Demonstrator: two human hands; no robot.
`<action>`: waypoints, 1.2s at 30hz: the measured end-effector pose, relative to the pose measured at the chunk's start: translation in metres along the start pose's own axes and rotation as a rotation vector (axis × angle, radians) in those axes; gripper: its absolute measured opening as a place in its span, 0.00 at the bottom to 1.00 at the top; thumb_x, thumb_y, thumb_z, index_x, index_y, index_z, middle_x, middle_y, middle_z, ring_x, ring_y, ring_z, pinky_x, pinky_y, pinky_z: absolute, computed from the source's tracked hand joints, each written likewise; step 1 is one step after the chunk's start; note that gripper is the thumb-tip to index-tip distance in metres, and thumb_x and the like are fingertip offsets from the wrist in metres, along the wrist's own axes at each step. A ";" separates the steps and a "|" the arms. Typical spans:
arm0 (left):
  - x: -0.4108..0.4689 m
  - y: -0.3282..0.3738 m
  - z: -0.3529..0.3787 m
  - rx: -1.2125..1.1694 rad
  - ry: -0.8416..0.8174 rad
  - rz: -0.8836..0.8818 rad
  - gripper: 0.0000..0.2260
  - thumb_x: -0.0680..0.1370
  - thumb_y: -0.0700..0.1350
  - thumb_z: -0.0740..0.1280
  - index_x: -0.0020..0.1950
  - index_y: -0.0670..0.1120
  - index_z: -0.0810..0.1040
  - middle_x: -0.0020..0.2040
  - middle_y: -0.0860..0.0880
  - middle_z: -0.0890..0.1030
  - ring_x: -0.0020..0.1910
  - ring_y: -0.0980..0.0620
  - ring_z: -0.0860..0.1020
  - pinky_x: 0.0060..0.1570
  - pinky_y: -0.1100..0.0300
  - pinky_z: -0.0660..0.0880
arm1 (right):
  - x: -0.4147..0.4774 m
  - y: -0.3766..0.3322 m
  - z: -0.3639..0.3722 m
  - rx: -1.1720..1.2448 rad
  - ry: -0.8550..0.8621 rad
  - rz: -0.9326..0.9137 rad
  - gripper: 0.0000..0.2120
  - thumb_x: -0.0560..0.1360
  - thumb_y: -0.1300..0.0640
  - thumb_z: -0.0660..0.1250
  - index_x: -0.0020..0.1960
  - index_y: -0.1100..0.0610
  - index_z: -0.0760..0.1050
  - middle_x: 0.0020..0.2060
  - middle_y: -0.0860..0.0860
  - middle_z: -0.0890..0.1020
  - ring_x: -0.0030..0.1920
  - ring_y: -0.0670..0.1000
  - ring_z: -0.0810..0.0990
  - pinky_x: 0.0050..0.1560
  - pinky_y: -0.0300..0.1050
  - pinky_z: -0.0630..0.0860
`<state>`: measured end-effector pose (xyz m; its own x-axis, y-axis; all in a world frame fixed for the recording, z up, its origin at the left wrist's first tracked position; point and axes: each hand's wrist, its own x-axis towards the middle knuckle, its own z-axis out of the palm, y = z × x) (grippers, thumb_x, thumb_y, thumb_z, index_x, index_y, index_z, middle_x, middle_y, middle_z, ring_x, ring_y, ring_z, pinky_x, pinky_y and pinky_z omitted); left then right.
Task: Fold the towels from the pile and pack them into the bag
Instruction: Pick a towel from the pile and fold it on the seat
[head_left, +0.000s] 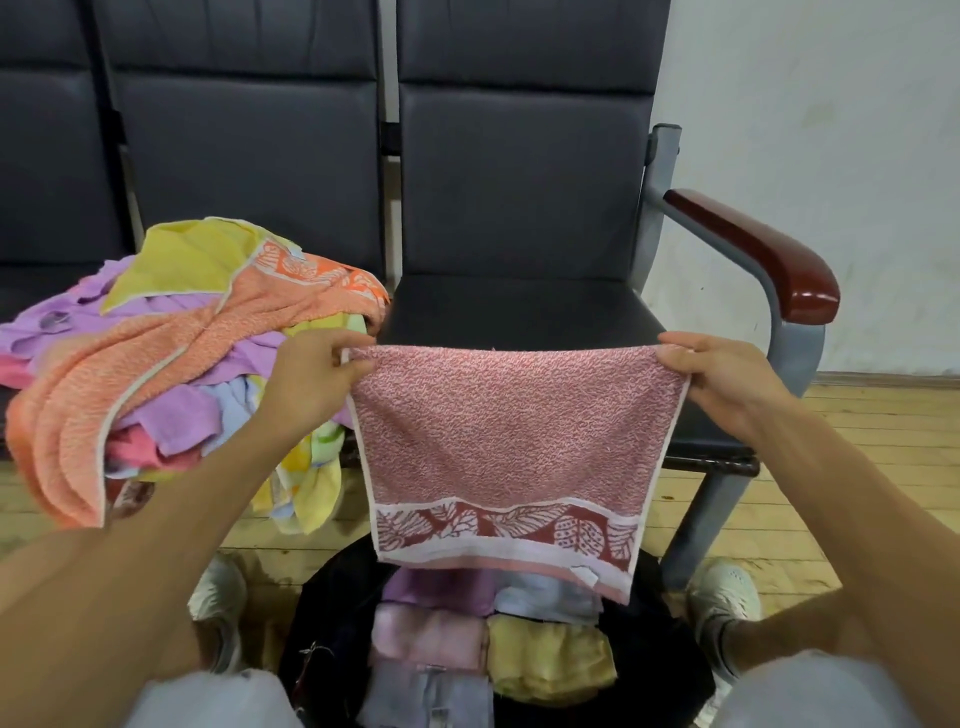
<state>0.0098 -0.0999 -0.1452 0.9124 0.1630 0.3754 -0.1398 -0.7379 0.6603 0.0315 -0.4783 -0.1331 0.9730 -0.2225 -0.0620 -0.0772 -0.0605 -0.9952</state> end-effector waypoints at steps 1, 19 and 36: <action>-0.001 0.001 0.001 0.084 0.014 0.048 0.12 0.76 0.39 0.70 0.59 0.40 0.82 0.51 0.37 0.82 0.52 0.39 0.78 0.49 0.56 0.68 | 0.000 0.000 0.000 -0.045 0.001 -0.022 0.15 0.74 0.66 0.70 0.60 0.61 0.79 0.53 0.53 0.81 0.53 0.51 0.80 0.50 0.40 0.77; -0.002 -0.001 0.012 -0.079 0.130 0.033 0.07 0.81 0.44 0.63 0.49 0.41 0.76 0.35 0.44 0.80 0.30 0.51 0.79 0.35 0.58 0.71 | -0.008 0.009 0.013 -0.757 0.287 -0.424 0.06 0.81 0.58 0.63 0.54 0.60 0.75 0.47 0.58 0.81 0.40 0.51 0.78 0.44 0.44 0.75; 0.119 0.016 0.065 -0.489 0.114 -0.101 0.05 0.83 0.40 0.57 0.49 0.44 0.70 0.49 0.43 0.78 0.50 0.49 0.80 0.50 0.57 0.78 | 0.099 -0.005 0.046 -0.598 0.365 -0.474 0.13 0.83 0.59 0.56 0.58 0.62 0.78 0.54 0.58 0.82 0.53 0.57 0.78 0.52 0.43 0.69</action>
<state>0.1414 -0.1346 -0.1320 0.8868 0.3081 0.3444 -0.2415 -0.3264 0.9139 0.1382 -0.4555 -0.1372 0.8081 -0.3381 0.4823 0.1191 -0.7082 -0.6959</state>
